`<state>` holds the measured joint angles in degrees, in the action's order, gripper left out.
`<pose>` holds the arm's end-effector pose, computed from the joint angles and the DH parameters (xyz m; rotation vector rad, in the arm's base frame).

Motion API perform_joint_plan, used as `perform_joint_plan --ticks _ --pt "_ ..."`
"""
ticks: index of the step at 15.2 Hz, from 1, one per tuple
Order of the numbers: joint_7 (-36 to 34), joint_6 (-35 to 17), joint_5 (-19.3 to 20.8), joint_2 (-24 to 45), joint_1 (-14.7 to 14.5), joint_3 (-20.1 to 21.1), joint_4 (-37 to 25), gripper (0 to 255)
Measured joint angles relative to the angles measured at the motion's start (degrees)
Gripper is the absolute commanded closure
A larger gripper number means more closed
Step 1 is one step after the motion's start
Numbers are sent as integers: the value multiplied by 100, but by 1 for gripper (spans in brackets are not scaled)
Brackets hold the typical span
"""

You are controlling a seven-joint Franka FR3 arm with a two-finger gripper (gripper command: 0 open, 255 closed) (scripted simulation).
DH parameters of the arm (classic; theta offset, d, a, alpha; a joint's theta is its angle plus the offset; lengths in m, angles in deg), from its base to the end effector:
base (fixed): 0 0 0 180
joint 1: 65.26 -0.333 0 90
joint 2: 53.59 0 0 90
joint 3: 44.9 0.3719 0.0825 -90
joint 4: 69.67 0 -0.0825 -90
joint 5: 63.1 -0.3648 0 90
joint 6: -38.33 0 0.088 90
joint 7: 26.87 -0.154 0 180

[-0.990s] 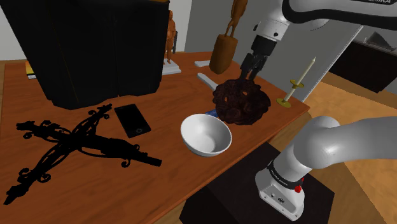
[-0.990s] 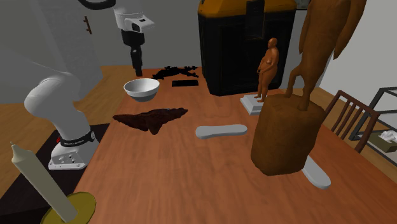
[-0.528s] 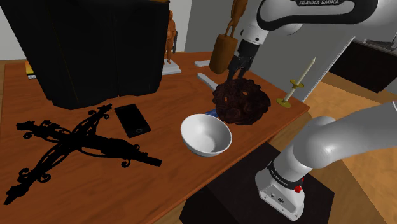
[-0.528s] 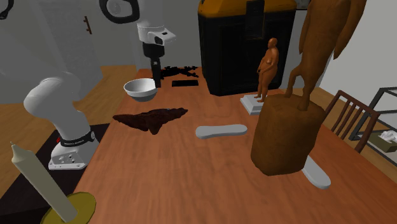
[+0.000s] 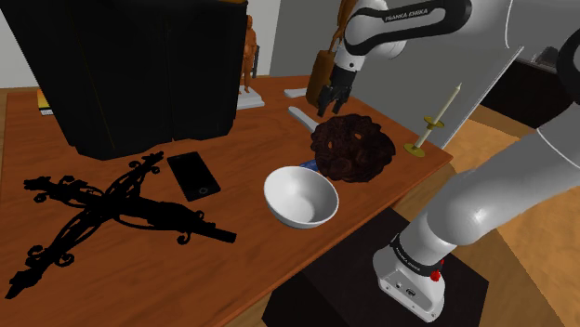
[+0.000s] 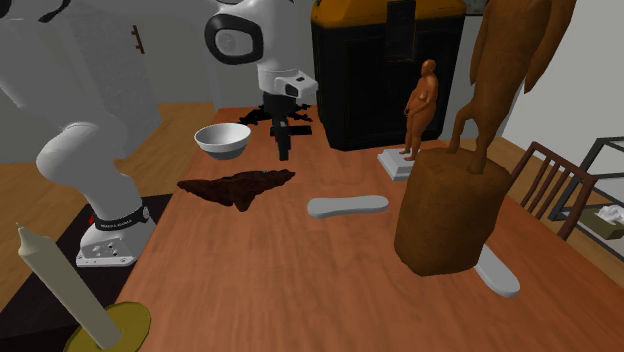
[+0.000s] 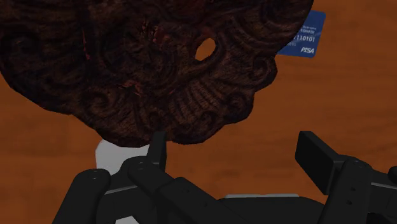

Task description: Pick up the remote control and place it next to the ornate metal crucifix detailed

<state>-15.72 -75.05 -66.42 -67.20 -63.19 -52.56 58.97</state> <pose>0.4362 -0.0715 0.4772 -3.0531 -0.0079 0.0238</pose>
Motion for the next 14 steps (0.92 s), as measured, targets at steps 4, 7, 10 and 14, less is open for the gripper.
perform_joint_plan --ticks 4,7,10,14 --pt "157 -265 0 805 57 -106 -553 0" --pt "286 -400 -32 1463 114 -179 -1082 0" --pt "429 -479 -80 2106 199 -246 -1652 0" --pt "567 -602 -154 2946 315 -293 -2383 0"
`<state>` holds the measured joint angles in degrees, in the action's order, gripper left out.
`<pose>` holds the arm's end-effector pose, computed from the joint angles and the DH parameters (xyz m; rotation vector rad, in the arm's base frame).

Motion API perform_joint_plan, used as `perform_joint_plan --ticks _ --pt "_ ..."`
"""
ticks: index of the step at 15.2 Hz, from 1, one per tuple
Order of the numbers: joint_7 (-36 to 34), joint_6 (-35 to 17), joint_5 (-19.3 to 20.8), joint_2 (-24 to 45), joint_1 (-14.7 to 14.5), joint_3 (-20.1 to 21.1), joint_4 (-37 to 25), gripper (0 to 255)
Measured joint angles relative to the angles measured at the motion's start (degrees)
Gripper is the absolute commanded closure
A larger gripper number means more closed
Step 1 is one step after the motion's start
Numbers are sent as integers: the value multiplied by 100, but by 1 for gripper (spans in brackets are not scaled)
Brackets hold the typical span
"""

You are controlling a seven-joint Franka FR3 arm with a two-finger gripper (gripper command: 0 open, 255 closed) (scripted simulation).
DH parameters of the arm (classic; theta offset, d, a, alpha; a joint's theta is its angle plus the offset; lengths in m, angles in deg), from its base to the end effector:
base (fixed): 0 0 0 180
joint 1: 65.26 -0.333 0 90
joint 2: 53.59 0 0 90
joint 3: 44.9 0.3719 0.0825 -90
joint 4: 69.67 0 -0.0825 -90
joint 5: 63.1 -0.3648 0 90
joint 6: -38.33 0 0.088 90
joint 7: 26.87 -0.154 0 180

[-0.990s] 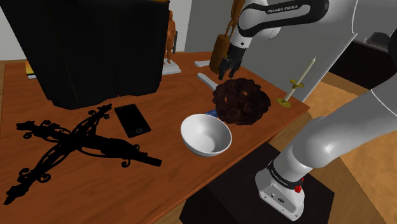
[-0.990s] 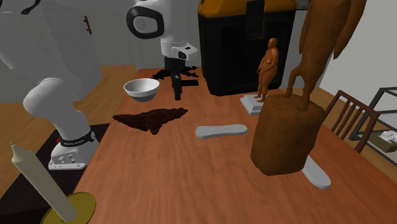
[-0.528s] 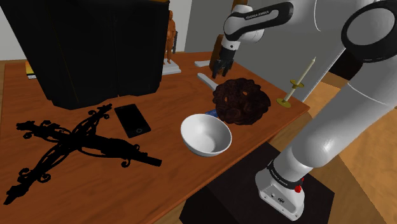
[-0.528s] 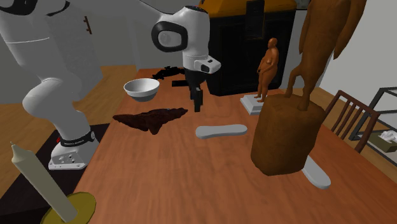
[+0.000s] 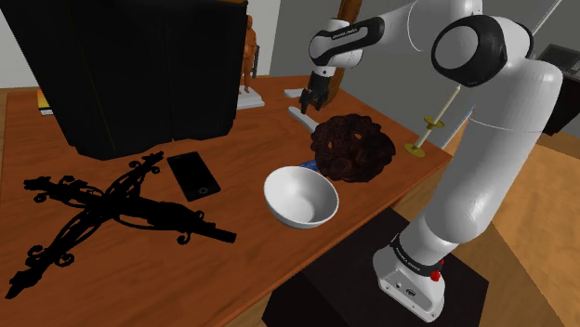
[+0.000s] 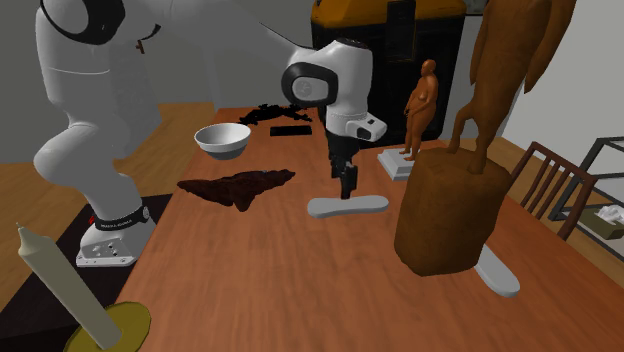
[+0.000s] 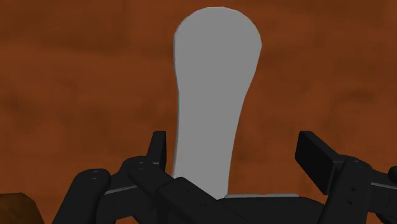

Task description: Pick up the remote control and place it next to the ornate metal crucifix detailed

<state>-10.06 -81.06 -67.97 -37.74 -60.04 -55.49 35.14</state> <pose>0.6018 -0.1544 0.3998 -3.1143 0.0287 0.0147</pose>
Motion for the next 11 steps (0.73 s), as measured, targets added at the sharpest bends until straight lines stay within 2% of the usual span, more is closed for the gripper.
perform_joint_plan --ticks 1,3,11 --pt "39 35 -29 276 45 -8 -318 0" --pt "58 53 -47 486 74 -9 -547 0" --pt "85 -394 -106 755 81 21 -367 0"
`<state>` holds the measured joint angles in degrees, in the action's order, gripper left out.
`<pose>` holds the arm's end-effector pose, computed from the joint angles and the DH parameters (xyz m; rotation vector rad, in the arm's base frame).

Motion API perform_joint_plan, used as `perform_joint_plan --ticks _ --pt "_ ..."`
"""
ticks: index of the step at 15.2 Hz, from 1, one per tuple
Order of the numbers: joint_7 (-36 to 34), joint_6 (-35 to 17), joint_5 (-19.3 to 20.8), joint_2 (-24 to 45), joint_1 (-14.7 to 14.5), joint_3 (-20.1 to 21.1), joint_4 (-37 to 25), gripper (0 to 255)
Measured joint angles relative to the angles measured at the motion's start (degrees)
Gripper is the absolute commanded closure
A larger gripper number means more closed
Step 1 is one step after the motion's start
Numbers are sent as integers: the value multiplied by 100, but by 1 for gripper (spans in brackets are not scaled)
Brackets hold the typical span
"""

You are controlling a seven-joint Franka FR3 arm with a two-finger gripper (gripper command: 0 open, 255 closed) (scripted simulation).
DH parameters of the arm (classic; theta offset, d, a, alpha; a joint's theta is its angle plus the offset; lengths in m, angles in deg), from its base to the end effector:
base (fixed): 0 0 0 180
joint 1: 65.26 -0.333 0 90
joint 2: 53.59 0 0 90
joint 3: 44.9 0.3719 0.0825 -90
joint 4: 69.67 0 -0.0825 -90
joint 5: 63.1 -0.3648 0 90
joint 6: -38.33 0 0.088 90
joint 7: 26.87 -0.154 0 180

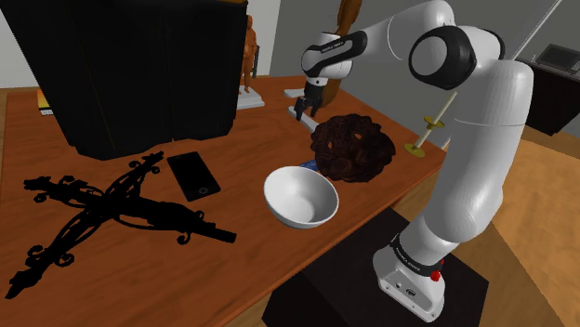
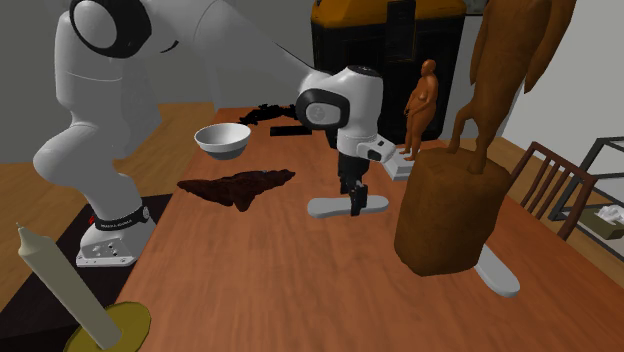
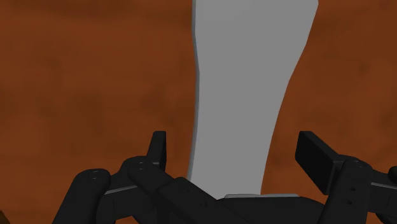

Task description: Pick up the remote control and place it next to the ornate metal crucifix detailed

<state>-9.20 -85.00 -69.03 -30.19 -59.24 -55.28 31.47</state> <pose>0.6341 -0.1667 0.3505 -3.1238 0.0332 0.0131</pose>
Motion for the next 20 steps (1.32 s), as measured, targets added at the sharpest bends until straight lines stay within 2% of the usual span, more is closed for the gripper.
perform_joint_plan --ticks 5,6,16,20 --pt "5 -23 -4 14 3 1 7 0" --pt "5 -23 -4 14 3 1 7 255" --pt "5 -24 -4 12 4 0 9 255" --pt "-15 177 24 -92 -4 -12 -89 255"
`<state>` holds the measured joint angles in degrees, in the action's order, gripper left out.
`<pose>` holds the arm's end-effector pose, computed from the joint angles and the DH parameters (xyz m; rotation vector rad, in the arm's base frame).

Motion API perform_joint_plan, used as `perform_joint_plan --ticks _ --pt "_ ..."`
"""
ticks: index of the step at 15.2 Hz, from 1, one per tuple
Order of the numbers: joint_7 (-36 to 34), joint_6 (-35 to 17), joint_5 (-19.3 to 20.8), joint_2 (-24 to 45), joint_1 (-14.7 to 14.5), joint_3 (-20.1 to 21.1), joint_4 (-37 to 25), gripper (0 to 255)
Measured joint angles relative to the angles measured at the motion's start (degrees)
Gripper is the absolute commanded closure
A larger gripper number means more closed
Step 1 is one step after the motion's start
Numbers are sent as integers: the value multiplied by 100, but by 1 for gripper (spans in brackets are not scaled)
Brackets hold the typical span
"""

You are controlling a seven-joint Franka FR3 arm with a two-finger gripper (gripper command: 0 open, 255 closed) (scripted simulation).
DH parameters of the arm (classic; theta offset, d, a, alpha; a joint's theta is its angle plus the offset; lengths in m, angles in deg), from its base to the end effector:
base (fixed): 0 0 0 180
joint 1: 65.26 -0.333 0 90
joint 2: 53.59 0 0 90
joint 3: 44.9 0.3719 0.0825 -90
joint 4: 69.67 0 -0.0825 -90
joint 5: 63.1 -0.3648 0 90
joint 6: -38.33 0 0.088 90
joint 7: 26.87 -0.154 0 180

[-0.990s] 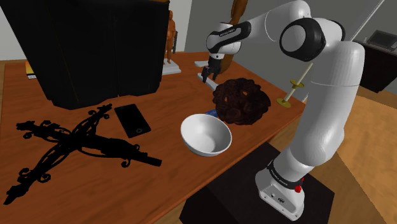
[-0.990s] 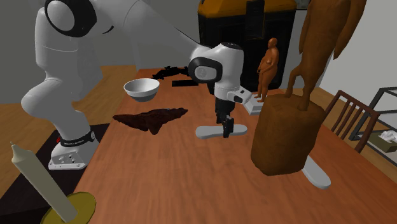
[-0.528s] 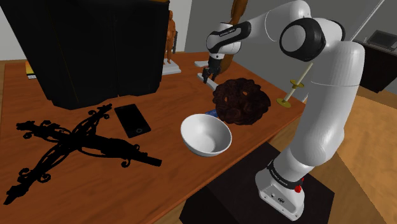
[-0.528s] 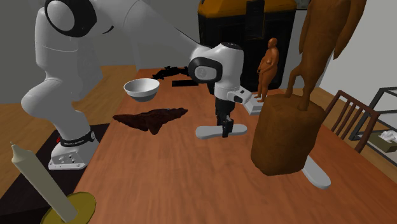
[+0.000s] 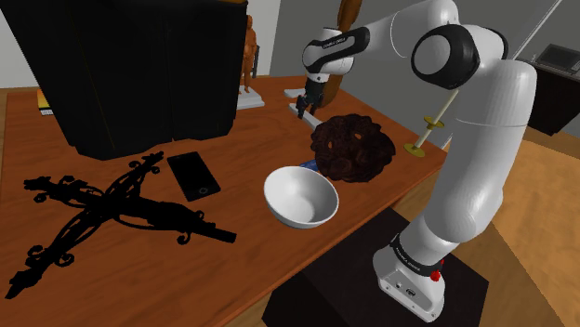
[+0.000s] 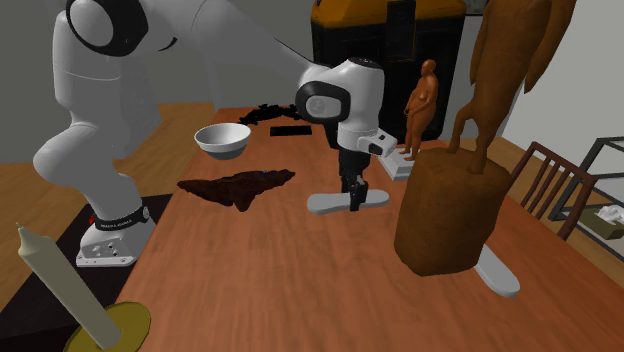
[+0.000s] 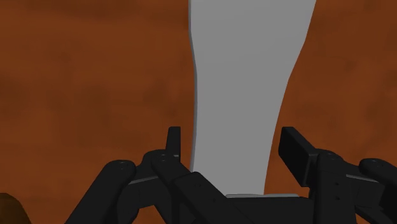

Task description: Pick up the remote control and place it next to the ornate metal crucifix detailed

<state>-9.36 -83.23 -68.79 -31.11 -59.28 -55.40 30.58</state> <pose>0.6333 -0.1669 0.3651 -3.1239 0.0335 0.0124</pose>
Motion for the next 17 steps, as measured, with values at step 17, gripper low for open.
perform_joint_plan --ticks 17 --pt "-92 1123 115 -422 -20 -44 -711 255"
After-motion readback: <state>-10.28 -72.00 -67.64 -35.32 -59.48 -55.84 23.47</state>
